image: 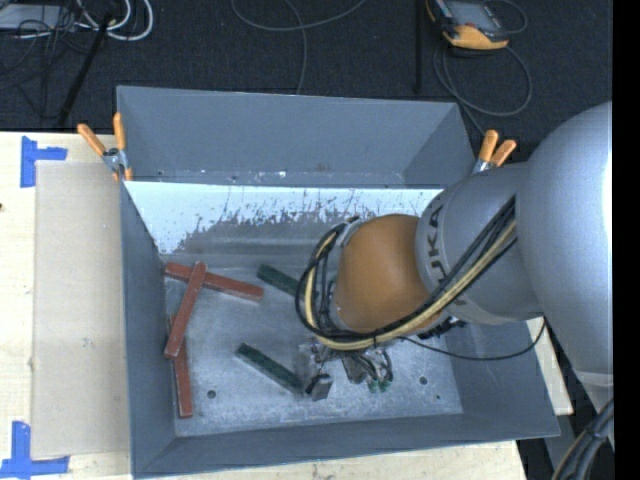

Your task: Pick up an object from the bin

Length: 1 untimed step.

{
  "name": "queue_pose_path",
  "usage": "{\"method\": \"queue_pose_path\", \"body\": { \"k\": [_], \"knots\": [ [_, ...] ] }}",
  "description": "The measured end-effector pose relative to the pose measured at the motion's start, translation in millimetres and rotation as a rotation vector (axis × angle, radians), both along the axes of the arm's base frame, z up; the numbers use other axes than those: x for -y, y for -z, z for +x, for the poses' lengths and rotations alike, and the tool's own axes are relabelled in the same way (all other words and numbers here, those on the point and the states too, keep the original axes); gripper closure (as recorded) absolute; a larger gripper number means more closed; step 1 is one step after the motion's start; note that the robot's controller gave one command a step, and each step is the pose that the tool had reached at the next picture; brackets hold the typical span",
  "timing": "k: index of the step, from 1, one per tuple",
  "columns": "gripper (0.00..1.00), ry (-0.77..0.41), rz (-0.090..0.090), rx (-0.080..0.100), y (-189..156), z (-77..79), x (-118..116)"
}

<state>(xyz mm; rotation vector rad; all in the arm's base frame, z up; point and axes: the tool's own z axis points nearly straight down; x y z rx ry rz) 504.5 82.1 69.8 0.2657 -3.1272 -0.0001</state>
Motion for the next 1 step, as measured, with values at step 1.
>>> {"method": "queue_pose_path", "body": {
  "k": [1],
  "knots": [
    [0.0,0.0,0.0,0.0,0.0,0.0,0.1]
  ]
}}
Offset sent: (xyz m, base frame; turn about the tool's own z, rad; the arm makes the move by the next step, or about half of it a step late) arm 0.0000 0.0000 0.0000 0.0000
